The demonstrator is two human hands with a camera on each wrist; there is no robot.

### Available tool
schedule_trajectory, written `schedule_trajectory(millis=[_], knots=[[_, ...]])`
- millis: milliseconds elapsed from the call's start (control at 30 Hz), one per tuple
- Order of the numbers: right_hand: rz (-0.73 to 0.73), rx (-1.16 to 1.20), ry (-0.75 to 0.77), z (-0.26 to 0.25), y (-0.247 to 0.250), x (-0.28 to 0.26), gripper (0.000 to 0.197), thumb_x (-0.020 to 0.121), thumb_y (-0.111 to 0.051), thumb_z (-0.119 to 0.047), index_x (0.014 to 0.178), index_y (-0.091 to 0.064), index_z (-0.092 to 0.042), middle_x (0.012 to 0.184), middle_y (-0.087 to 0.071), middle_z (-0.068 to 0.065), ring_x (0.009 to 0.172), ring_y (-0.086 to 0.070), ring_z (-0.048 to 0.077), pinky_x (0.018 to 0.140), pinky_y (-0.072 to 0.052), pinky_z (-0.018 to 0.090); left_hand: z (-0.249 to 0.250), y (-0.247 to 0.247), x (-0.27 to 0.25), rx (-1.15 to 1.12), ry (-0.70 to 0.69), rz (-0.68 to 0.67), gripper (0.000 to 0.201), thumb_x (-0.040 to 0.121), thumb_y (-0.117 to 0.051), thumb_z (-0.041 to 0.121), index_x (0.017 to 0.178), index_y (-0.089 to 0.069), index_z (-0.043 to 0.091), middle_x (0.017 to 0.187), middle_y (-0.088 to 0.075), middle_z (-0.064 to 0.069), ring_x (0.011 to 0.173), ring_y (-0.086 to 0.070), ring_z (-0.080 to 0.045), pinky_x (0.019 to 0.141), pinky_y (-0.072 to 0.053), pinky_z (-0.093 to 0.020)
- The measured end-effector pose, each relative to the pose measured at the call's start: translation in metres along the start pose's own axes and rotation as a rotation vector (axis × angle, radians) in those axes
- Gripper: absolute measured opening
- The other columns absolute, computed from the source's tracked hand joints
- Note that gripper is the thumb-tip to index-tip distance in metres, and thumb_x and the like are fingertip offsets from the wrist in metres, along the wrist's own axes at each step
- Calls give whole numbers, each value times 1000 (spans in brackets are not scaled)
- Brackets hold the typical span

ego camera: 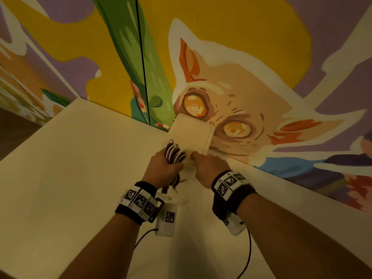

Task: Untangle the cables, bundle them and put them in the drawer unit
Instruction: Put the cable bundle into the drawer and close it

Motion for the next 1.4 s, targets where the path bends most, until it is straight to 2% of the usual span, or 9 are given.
schedule_trajectory(millis=[133,267,333,467,600,800,1067,1200,1400], knots=[[12,9,-2,0,-1,0,42,88,-49,-20,129,-41,-26,108,-63,11,92,-61,35,65,-41,36,1,-3,-1,-104,53,-66,19,75,-65,-2,75,-60,16,63,-55,1,57,-53,-11,59,-42,-26],[17,11,5,1,-1,-1,41,89,-48,-19,128,-41,-25,108,-62,11,92,-60,35,65,-41,36,-5,-1,0,-133,127,-9,16,75,-64,0,71,-60,14,62,-55,-3,56,-53,-16,57,-42,-27],[29,13,5,2,-1,-1,36,93,-44,-20,128,-41,-26,109,-62,11,92,-60,34,64,-39,36,-15,0,2,-212,250,11,4,77,-63,3,74,-64,5,65,-60,-12,61,-59,-25,59,-49,-33],[24,43,6,2,-2,-1,30,97,-38,-26,127,-42,-24,115,-62,12,98,-58,36,68,-40,37,-42,-3,-4,-371,499,-88,21,69,-67,17,75,-69,-2,72,-65,-23,71,-61,-36,71,-50,-45],[21,59,0,3,-3,-1,29,98,-37,-31,126,-43,-24,118,-61,11,101,-58,36,71,-40,38,-39,-6,1,-98,418,-140,20,72,-67,18,86,-68,3,86,-69,-23,73,-65,-30,72,-55,-41],[28,58,-11,2,-2,-2,30,101,-32,-35,126,-43,-24,117,-61,11,100,-58,36,71,-41,38,-38,-9,3,169,360,-193,49,78,-68,24,116,-39,14,94,-54,-3,84,-57,-20,66,-45,-29],[53,75,-24,1,-4,-2,27,97,-40,-28,124,-44,-25,115,-62,9,97,-60,35,68,-40,37,-22,-17,8,396,317,-425,63,80,-72,29,133,-40,16,121,-59,-10,97,-58,-23,79,-49,-31],[58,103,-26,2,-3,-4,28,97,-40,-29,124,-44,-26,115,-62,9,97,-59,34,69,-40,36,-20,-17,10,506,291,-453,59,81,-70,35,130,-44,14,121,-60,-9,93,-56,-19,78,-45,-29],[59,110,-33,2,-2,-4,31,98,-35,-36,127,-43,-26,119,-62,9,102,-58,35,74,-41,37,-21,-18,1,475,230,-283,23,88,-61,29,102,-62,9,90,-64,-9,78,-56,-18,69,-41,-26]])
Point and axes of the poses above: each hand's wrist, its own x-axis towards the middle knuckle, its own y-axis out of the back of the hand, z = x × y, the point moved 5 cm from there along x, towards the middle knuckle
